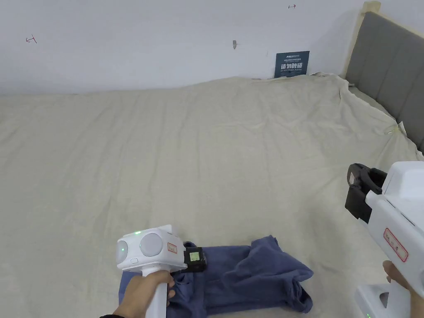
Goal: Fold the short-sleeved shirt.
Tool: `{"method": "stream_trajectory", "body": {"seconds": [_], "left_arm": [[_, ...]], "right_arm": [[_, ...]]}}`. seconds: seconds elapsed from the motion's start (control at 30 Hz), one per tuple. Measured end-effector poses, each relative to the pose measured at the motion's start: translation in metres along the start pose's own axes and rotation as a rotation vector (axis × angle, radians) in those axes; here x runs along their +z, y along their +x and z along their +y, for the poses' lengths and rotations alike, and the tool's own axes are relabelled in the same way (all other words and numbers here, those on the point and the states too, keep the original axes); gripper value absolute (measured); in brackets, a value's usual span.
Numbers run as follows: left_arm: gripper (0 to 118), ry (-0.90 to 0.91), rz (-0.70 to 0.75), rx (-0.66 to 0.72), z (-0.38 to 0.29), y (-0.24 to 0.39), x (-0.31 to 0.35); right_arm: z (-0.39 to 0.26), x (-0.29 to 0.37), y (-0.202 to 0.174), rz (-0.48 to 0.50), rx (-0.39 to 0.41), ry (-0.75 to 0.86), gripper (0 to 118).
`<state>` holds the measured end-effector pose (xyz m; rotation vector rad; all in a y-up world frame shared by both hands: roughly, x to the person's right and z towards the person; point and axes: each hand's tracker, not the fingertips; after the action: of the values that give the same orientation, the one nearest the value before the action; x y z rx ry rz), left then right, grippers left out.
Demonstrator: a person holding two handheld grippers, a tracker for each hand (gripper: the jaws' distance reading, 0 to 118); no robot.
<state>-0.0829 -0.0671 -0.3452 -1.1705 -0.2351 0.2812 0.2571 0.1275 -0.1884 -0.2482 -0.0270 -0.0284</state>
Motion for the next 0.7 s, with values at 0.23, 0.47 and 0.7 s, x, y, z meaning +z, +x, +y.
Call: {"method": "stream_trajectory", "body": {"seconds": [0.23,0.47,0.7], "left_arm": [[104,0.202,-0.042,-0.099,0.006,0.003,0.073],[101,0.428,0.075,-0.132,0.0,-0.036,0.142],[0,0.503,0.079,-0.059,-0.022,-0.088,0.138]], "right_arm": [[0.003,0.001,-0.002,0.009,0.0,0.007,0],[0.007,0.001,-0.009,0.029,0.0,0.021,0],[0.004,-0.002,-0.009,0.036,0.003,0.016,0]]}}
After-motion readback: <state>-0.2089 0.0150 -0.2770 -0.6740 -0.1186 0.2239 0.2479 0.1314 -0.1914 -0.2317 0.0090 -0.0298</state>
